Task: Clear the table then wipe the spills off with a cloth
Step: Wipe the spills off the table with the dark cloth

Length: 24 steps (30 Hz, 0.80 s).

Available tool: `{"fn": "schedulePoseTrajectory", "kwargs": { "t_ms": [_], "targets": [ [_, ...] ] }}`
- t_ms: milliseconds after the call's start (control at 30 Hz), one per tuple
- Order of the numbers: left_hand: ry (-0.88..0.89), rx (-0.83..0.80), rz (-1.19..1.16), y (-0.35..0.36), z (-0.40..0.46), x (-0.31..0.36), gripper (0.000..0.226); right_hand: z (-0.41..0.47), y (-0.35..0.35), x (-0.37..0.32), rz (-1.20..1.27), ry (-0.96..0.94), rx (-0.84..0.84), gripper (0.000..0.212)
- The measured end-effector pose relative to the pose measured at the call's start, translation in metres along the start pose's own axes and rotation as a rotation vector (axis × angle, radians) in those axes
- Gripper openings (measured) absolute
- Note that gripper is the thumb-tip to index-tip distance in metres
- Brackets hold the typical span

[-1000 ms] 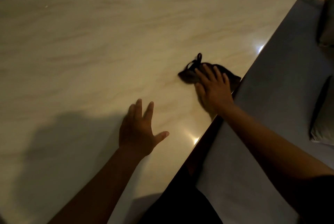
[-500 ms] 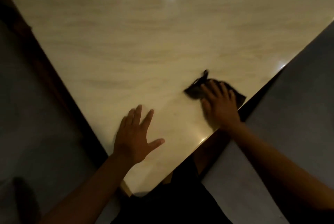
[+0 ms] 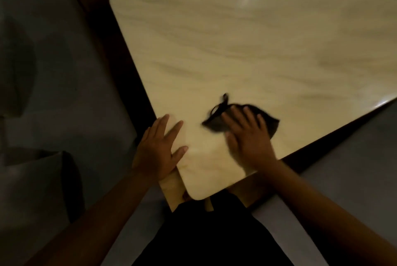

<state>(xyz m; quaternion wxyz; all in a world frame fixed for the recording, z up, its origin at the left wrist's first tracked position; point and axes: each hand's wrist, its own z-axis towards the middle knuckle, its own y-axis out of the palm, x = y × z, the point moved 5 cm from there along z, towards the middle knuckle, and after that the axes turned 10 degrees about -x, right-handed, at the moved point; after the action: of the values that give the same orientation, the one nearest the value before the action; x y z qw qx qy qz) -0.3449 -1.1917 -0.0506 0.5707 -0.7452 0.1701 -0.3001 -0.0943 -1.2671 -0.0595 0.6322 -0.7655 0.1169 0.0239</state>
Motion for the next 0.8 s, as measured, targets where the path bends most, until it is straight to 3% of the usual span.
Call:
{"fn": "schedulePoseTrajectory", "kwargs": {
  "t_ms": [100,267,433,533,600,700,800],
  "targets": [
    [-0.012,0.01,-0.002,0.0,-0.006,-0.008,0.064,0.016,-0.005,-0.001,0.032,0.17,0.034,0.056],
    [-0.153,0.201,-0.15,-0.027,-0.016,0.002,0.05,-0.029,0.022,-0.099,0.032,-0.164,-0.094,0.058],
    [-0.183,0.322,-0.225,-0.046,-0.021,0.026,0.041,0.011,-0.012,-0.089,0.333,-0.285,-0.11,0.058],
    [-0.057,0.219,-0.191,-0.038,-0.006,0.062,0.037,0.022,-0.029,-0.023,0.369,-0.064,0.048,0.052],
    [0.007,0.096,-0.089,-0.021,0.011,0.086,0.038,0.017,-0.026,0.015,0.276,0.081,0.066,0.051],
    [-0.104,-0.061,-0.006,0.008,0.028,0.098,0.055,0.008,-0.013,0.032,0.115,0.129,0.017,0.052],
    [-0.181,-0.113,0.005,0.024,0.028,0.093,0.068,0.006,-0.005,0.03,0.125,0.157,-0.015,0.054]
  ]
}}
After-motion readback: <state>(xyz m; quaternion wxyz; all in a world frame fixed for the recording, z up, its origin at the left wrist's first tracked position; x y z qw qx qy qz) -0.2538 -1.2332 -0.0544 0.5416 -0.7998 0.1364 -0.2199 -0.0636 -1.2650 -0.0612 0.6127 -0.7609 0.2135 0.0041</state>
